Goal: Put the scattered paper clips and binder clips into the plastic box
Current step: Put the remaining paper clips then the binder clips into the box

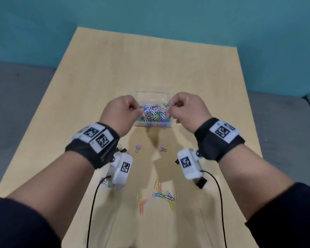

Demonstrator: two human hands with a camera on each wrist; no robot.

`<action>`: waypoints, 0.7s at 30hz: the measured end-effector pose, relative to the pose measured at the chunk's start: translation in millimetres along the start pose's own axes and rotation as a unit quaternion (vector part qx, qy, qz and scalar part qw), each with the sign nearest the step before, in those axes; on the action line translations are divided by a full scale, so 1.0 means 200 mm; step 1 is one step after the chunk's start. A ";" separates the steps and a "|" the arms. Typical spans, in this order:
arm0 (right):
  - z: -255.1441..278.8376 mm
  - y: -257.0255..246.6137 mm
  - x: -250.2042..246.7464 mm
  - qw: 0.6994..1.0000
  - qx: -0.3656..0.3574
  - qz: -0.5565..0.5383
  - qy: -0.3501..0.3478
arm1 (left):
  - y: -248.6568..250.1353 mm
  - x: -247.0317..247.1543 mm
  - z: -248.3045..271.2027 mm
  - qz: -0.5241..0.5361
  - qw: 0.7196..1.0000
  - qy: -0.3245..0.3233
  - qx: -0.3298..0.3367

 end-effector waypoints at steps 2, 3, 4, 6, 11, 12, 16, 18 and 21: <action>-0.10 -0.02 0.02 0.999 -0.004 0.038 -0.005 | 0.03 0.01 -0.10 -0.039 0.999 -0.002 0.000; -0.14 -0.02 0.05 0.999 0.002 0.052 -0.016 | 0.03 0.03 -0.13 -0.065 0.998 -0.011 0.001; -0.16 -0.01 0.07 0.997 0.008 0.077 -0.030 | 0.03 0.05 -0.16 -0.088 0.996 -0.021 0.002; -0.16 0.03 0.07 0.983 0.015 0.175 -0.043 | 0.01 0.06 -0.16 -0.112 0.993 -0.034 0.000; 0.08 0.14 0.03 0.947 -0.030 0.319 -0.025 | -0.07 0.01 0.05 -0.084 0.996 0.005 0.014; 0.16 0.18 0.12 0.931 -0.044 0.354 -0.073 | -0.09 0.04 0.14 -0.085 0.996 -0.007 0.017; 0.35 0.38 0.43 0.895 -0.084 0.384 -0.213 | -0.13 0.23 0.54 -0.074 0.991 -0.101 0.054; 0.33 0.44 0.53 0.879 -0.095 0.410 -0.226 | -0.15 0.29 0.72 -0.078 0.987 -0.127 0.066; 0.32 0.46 0.60 0.851 -0.088 0.467 -0.222 | -0.18 0.33 0.92 -0.105 0.981 -0.146 0.074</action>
Point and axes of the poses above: each hand's wrist, its own z-axis away from the middle knuckle, its own x-axis out of the palm, y = z × x, the point moved 10 cm from there along -z, towards the middle knuckle, and after that the axes turned 3 degrees about -z, right-handed, at the moved point
